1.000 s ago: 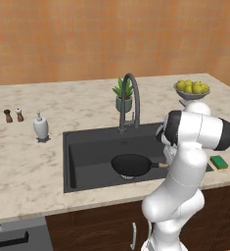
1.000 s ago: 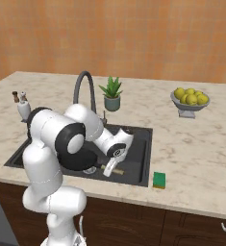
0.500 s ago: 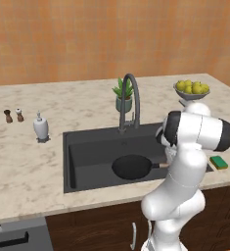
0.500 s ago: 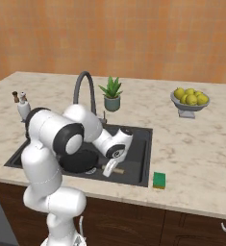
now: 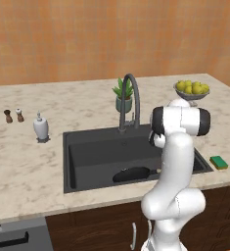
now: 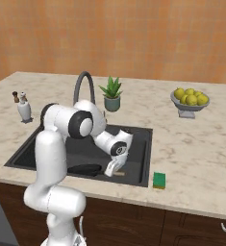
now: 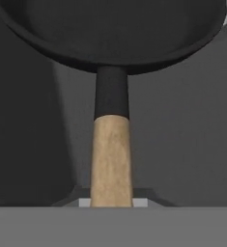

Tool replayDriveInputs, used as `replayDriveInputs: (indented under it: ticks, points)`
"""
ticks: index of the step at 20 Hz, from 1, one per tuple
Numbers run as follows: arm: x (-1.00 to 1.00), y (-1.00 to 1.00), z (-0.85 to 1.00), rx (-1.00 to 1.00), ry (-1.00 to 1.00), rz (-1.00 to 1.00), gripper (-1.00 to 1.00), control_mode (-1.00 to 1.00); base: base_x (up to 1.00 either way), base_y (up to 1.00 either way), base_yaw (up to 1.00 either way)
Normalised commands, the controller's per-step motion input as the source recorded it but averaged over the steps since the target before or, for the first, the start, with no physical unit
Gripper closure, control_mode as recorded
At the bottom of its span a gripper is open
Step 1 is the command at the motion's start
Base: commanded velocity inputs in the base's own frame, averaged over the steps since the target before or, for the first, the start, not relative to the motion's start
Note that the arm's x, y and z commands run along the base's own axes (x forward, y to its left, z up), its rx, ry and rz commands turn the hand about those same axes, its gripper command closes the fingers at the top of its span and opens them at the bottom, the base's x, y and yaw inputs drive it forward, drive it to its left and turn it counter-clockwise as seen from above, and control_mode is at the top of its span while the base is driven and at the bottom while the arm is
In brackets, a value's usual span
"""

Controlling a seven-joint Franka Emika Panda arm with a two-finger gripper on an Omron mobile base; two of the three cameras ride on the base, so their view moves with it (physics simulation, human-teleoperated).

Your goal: Pick the pan and sponge and place them into the sink. Then turn on the water.

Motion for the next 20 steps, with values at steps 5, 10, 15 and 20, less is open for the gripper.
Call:
replayDriveInputs:
  ticks: [5,10,15,20]
  points:
    - [0.02,0.05,-0.88,-0.08,-0.36,-0.03,1.0,-1.0,0.0,0.0,0.0]
    - [0.17,0.0,-0.48,-0.04,-0.43,-0.08,1.0,-1.0,0.0,0.0,0.0]
    - [0.05,-0.02,0.07,-0.01,-0.42,-0.06,-1.0,-1.0,0.0,0.0,0.0]
    - [0.0,-0.22,0.54,0.01,-0.04,0.0,-1.0,-1.0,0.0,0.0,0.0]
